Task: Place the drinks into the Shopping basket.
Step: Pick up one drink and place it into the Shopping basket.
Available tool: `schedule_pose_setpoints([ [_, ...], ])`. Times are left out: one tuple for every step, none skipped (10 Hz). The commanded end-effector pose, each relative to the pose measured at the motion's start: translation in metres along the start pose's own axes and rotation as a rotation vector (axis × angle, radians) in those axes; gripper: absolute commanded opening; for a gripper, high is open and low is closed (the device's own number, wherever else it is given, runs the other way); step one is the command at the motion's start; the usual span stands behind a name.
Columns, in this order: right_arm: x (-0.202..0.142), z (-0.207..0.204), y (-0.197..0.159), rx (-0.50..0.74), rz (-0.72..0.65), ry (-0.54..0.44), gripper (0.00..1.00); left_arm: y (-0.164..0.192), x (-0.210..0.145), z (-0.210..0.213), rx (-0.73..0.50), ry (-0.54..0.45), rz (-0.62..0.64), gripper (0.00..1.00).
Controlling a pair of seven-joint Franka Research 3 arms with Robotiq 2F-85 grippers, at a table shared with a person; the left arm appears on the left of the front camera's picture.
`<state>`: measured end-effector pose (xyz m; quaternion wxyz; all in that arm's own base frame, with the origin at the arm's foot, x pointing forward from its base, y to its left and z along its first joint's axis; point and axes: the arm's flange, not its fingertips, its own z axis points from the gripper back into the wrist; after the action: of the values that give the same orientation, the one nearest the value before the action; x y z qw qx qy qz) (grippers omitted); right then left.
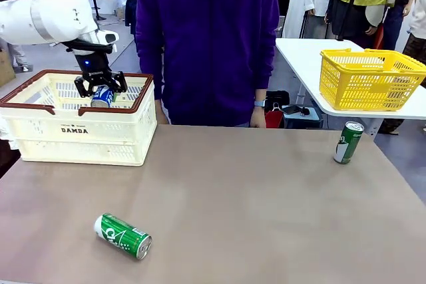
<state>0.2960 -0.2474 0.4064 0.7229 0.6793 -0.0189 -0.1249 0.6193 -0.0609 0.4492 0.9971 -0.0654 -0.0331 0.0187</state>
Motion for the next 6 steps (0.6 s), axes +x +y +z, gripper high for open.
schedule_pose_setpoints([
  [-0.001,0.000,0.002,-0.008,0.002,-0.002,1.00,-0.008,0.007,-0.014,0.017,-0.043,-0.042,0.00],
  [-0.001,0.000,0.002,-0.008,0.002,-0.002,1.00,-0.011,0.009,-0.021,0.015,-0.022,-0.051,0.00],
  [-0.001,0.000,0.002,-0.008,0.002,-0.002,1.00,-0.015,0.009,-0.026,0.024,0.009,-0.062,0.00],
  [-0.001,0.000,0.002,-0.008,0.002,-0.002,1.00,-0.020,0.011,-0.034,0.062,0.027,-0.050,0.00],
  [-0.001,0.000,0.002,-0.008,0.002,-0.002,1.00,-0.025,0.014,-0.041,0.061,0.054,-0.060,0.00],
  [-0.001,0.000,0.002,-0.008,0.002,-0.002,1.00,-0.028,0.016,-0.045,0.068,0.064,-0.061,0.00],
])
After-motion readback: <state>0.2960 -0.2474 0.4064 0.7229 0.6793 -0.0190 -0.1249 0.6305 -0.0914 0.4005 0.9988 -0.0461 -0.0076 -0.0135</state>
